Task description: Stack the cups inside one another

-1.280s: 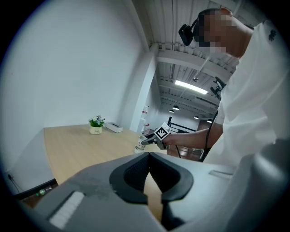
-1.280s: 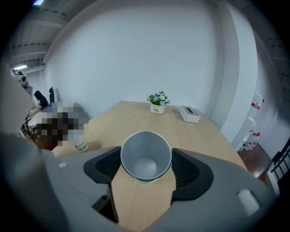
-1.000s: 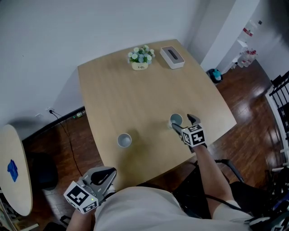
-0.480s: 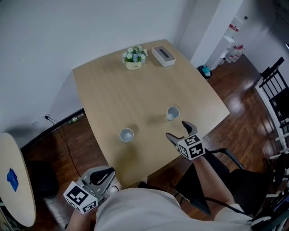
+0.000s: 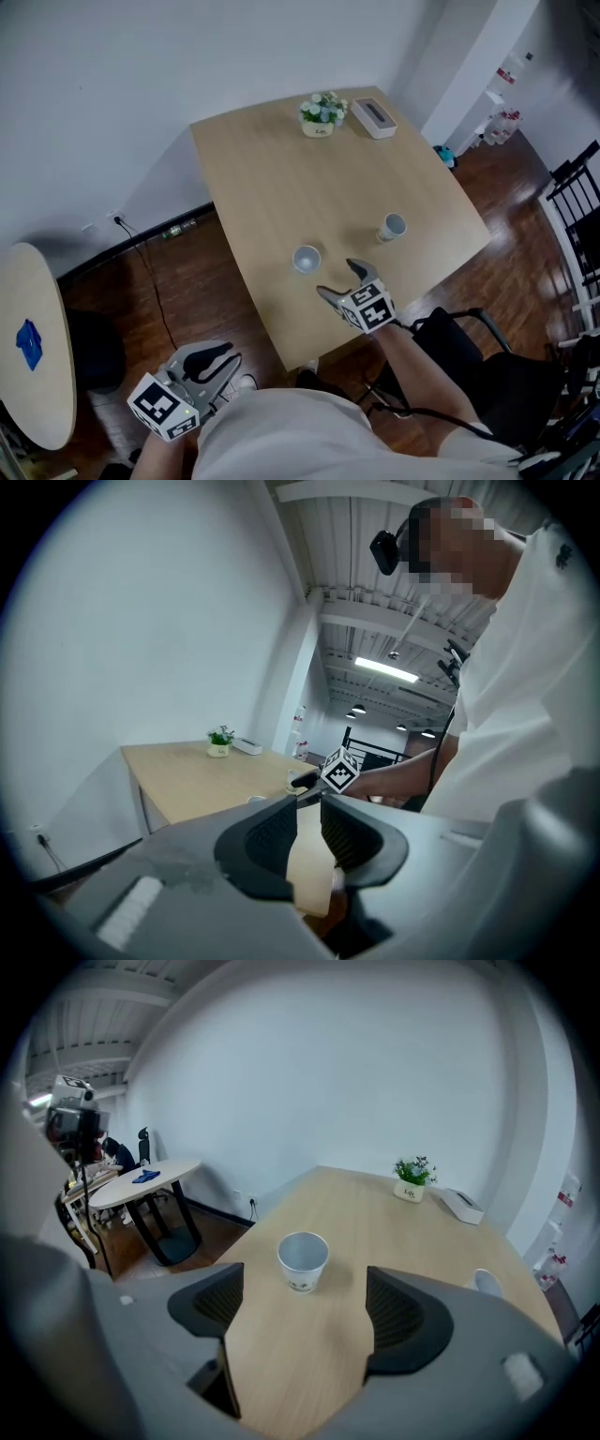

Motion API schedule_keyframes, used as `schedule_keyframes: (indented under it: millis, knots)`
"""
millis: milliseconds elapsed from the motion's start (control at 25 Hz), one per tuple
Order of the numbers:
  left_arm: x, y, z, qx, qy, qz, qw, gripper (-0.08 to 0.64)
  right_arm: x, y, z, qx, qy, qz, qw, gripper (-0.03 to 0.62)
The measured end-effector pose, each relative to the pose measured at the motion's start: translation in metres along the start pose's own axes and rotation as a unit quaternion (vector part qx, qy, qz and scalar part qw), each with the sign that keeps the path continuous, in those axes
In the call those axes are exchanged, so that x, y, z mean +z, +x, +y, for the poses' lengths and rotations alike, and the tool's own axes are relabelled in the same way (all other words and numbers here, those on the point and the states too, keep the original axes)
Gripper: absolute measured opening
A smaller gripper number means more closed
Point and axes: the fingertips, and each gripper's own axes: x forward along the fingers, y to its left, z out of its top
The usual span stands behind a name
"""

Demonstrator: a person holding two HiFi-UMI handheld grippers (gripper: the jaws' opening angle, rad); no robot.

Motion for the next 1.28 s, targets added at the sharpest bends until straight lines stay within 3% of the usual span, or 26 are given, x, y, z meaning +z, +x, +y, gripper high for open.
schedule_keyframes:
  millis: [280, 600, 680, 1000, 1280]
  knots:
    - [-0.011, -0.051, 0.012, 0.06, -0.013, -0.013, 0.998, 0.12, 0.015, 0.062, 0.006, -0.006, 0.043, 0.009, 0.999, 0.407]
    - [-0.026, -0.08, 0.023, 0.11, -0.034, -0.016, 0.9932, 0.126, 0.01, 0.107, 0.0, -0.015, 0.045, 0.039, 0.998, 0.407]
    - [-0.026, -0.079, 0.026, 0.115, -0.038, -0.016, 0.9926, 0.126, 0.009, 0.11, -0.001, -0.012, 0.046, 0.039, 0.998, 0.372]
    - [-0.01, -0.032, 0.031, 0.071, -0.024, -0.009, 0.9972, 0.126, 0.023, 0.069, -0.02, 0.002, 0.05, 0.011, 0.999, 0.364]
    - [0.015, 0.039, 0.026, 0.014, -0.006, -0.006, 0.9999, 0.126, 0.034, 0.002, -0.085, -0.02, 0.079, -0.013, 0.997, 0.364]
